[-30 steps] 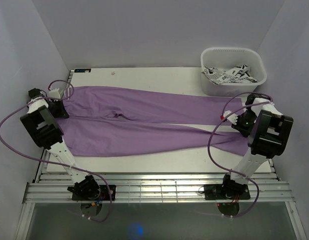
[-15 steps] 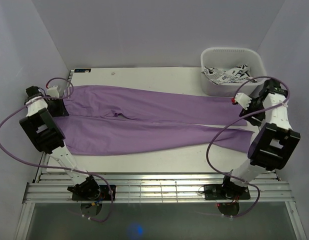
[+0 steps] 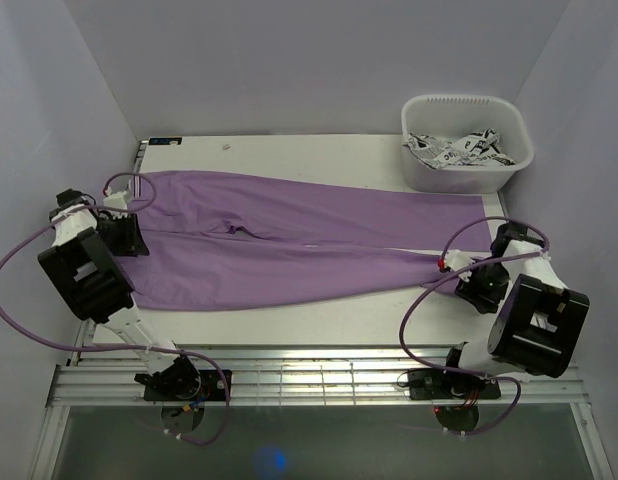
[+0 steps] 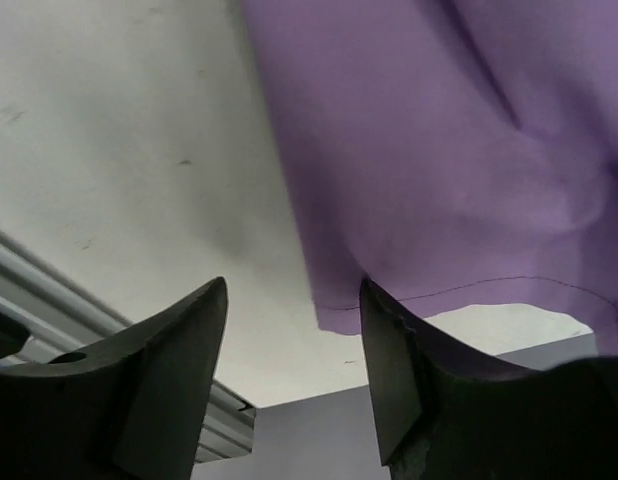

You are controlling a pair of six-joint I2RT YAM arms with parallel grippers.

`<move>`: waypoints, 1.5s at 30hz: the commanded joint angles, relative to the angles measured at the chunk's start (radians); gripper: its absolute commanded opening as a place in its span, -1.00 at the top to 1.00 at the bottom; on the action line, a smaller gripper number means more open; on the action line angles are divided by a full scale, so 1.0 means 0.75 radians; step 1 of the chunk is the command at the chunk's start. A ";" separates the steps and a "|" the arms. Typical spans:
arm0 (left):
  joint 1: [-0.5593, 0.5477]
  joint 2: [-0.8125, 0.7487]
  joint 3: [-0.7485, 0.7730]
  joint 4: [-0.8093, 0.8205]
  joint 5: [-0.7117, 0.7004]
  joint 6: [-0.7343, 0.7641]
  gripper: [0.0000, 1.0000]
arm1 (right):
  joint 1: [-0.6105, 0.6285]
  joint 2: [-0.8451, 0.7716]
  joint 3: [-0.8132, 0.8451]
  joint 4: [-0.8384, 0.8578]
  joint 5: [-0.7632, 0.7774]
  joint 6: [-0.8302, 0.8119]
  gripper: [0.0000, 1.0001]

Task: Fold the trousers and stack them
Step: Flatten the trousers out

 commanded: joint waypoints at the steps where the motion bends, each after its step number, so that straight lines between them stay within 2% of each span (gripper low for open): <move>1: 0.010 -0.105 -0.067 -0.003 0.025 0.046 0.00 | 0.014 0.027 -0.031 0.289 -0.033 0.069 -0.28; 2: 0.010 -0.115 -0.088 0.005 0.023 0.048 0.00 | 0.014 0.021 -0.073 0.389 -0.035 0.075 -0.29; 6: 0.010 -0.154 -0.172 0.048 -0.010 0.071 0.00 | 0.018 -0.022 -0.174 0.514 -0.047 0.051 -0.31; 9: 0.012 -0.150 -0.188 0.067 -0.022 0.073 0.00 | 0.020 0.013 -0.199 0.531 -0.023 0.030 -0.18; 11: 0.012 -0.124 -0.174 0.073 -0.029 0.061 0.00 | 0.020 0.068 -0.190 0.539 -0.006 0.041 0.28; 13: 0.012 -0.101 -0.162 0.073 -0.043 0.058 0.03 | 0.020 0.117 -0.162 0.521 0.004 0.065 0.84; 17: 0.022 -0.030 -0.139 0.079 -0.129 0.095 0.17 | -0.001 0.064 -0.105 0.406 0.004 -0.024 0.84; 19: 0.029 0.038 -0.133 0.109 -0.223 0.124 0.31 | -0.031 -0.003 -0.042 0.280 -0.002 -0.094 0.85; 20: 0.041 0.066 -0.125 0.122 -0.257 0.130 0.48 | -0.046 -0.021 -0.013 0.227 -0.012 -0.167 0.85; 22: 0.055 0.162 -0.068 0.144 -0.325 0.142 0.63 | -0.091 -0.054 0.053 0.053 -0.018 -0.241 0.85; 23: 0.067 0.195 -0.039 0.144 -0.339 0.144 0.77 | -0.105 -0.060 0.114 0.006 -0.012 -0.282 0.85; 27: 0.074 0.318 0.142 0.112 -0.360 0.138 0.96 | -0.215 -0.095 0.176 -0.136 0.049 -0.527 0.84; 31: 0.074 0.324 0.225 -0.016 -0.248 0.173 0.93 | -0.273 -0.095 0.157 -0.189 0.145 -0.640 0.84; 32: 0.074 0.284 0.225 -0.058 -0.150 0.199 0.87 | -0.275 -0.097 0.149 -0.191 0.157 -0.646 0.84; 34: 0.074 0.214 0.158 -0.115 -0.100 0.236 0.59 | -0.277 -0.107 0.117 -0.209 0.168 -0.655 0.84; 35: 0.074 0.173 0.133 -0.144 -0.044 0.305 0.48 | -0.277 -0.116 0.096 -0.210 0.192 -0.659 0.75; 36: 0.074 0.096 0.104 -0.193 -0.031 0.340 0.36 | -0.277 -0.138 0.037 -0.199 0.223 -0.669 0.47; 37: 0.074 0.057 0.056 -0.219 -0.025 0.367 0.20 | -0.277 -0.154 0.002 -0.185 0.251 -0.695 0.29; 38: 0.074 0.020 0.035 -0.246 -0.016 0.418 0.12 | -0.281 -0.169 -0.029 -0.165 0.290 -0.706 0.03; 39: 0.076 -0.045 0.016 -0.301 -0.010 0.443 0.07 | -0.291 -0.199 -0.063 -0.108 0.292 -0.716 -0.76; 40: 0.076 -0.074 0.000 -0.328 -0.012 0.463 -0.08 | -0.295 -0.208 -0.062 -0.079 0.286 -0.722 -0.82; 42: 0.074 -0.150 -0.031 -0.379 -0.014 0.516 -0.21 | -0.295 -0.194 -0.009 -0.038 0.191 -0.696 -0.80; 44: 0.076 -0.185 -0.035 -0.420 -0.018 0.525 -0.23 | -0.291 -0.136 0.175 -0.101 0.064 -0.639 -0.80; 45: 0.076 -0.199 -0.051 -0.422 -0.022 0.525 -0.23 | -0.271 -0.098 0.251 -0.134 -0.001 -0.529 -0.80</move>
